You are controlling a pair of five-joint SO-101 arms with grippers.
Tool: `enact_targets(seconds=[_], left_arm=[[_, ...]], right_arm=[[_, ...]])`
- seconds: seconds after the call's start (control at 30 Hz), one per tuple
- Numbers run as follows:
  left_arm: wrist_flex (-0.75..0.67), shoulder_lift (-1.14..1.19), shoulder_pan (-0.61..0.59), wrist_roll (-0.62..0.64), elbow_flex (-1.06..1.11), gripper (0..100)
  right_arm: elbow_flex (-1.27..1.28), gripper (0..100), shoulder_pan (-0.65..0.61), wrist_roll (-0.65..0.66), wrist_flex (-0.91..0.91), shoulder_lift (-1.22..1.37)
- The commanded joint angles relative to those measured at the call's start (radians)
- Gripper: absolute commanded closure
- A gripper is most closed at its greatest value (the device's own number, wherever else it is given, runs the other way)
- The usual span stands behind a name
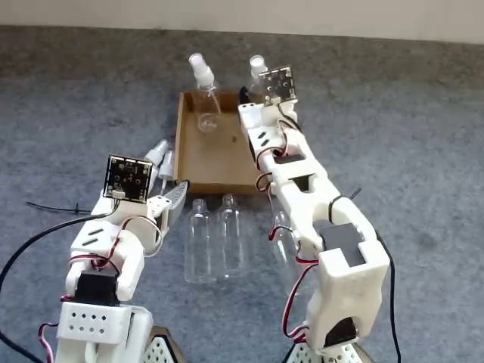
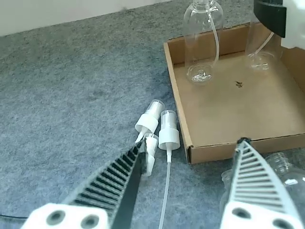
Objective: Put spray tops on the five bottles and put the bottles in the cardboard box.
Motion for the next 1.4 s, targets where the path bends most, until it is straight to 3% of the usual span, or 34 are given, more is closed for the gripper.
enact_targets(seconds=[0.0, 0.33, 0.53, 1.03, 1.37], left_arm=[[-0.028, -0.004, -0.005, -0.006, -0.007, 73], [-0.028, -0.004, -0.004, -0.006, -0.007, 73], [-0.028, -0.004, -0.004, -0.006, -0.005, 73], [-0.028, -0.004, -0.004, -0.006, -0.004, 73], [-0.028, -0.004, -0.004, -0.006, -0.004, 73]], right_arm=[[-0.064, 82.0, -0.008, 0.000, 0.002, -0.016], [-0.064, 82.0, -0.008, 0.000, 0.002, -0.016], [-0.064, 74.1, -0.008, 0.000, 0.002, -0.016], [-0.088, 74.1, -0.008, 0.002, 0.007, -0.025], [-0.409, 74.1, -0.008, 0.000, 0.352, -0.024]])
